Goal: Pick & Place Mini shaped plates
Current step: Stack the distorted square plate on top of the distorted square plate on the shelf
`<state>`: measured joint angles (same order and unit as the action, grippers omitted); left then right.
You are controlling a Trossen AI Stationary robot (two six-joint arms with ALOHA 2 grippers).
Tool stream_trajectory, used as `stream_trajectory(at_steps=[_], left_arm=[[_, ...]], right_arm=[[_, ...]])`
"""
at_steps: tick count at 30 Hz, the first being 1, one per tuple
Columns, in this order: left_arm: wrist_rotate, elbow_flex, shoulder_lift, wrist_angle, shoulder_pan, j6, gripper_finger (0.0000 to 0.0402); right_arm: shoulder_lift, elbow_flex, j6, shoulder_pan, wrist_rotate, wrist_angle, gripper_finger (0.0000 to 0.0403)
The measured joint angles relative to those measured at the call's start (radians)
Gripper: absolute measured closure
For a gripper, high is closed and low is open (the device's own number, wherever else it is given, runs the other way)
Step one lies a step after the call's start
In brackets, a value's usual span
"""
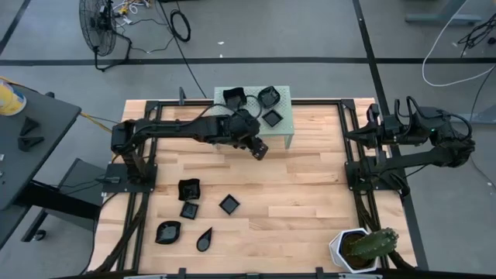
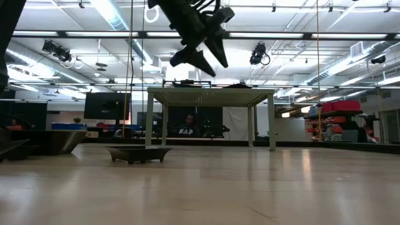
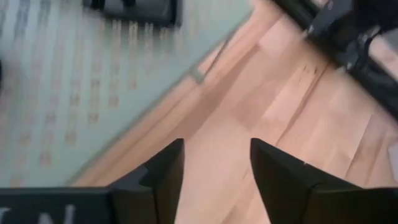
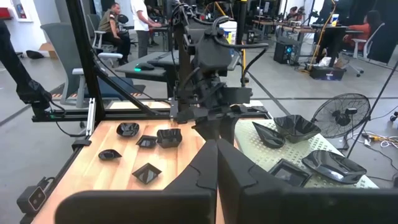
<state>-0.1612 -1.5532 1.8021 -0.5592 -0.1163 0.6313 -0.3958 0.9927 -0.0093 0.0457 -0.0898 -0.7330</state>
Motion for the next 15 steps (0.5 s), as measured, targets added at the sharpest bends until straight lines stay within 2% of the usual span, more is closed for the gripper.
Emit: stream_trajectory(at_steps=[7,10,15], left_arm=[[0.052,0.183,-0.077,0.08,0.025,0.009,0.0168],[0.115,0.272,-0.115,0.163,0.037,-0.014,0.0164],[0.172,0.381,-0.171,0.179,0.051,-0.042,0.0167]], right_arm=[[-0.001,0.0,0.0,0.0,0.0,0.0,0.0399],[0.0,0.0,0.0,0.0,0.0,0.0,0.0399],[0.0,0.0,0.0,0.0,0.0,0.0,0.0399]])
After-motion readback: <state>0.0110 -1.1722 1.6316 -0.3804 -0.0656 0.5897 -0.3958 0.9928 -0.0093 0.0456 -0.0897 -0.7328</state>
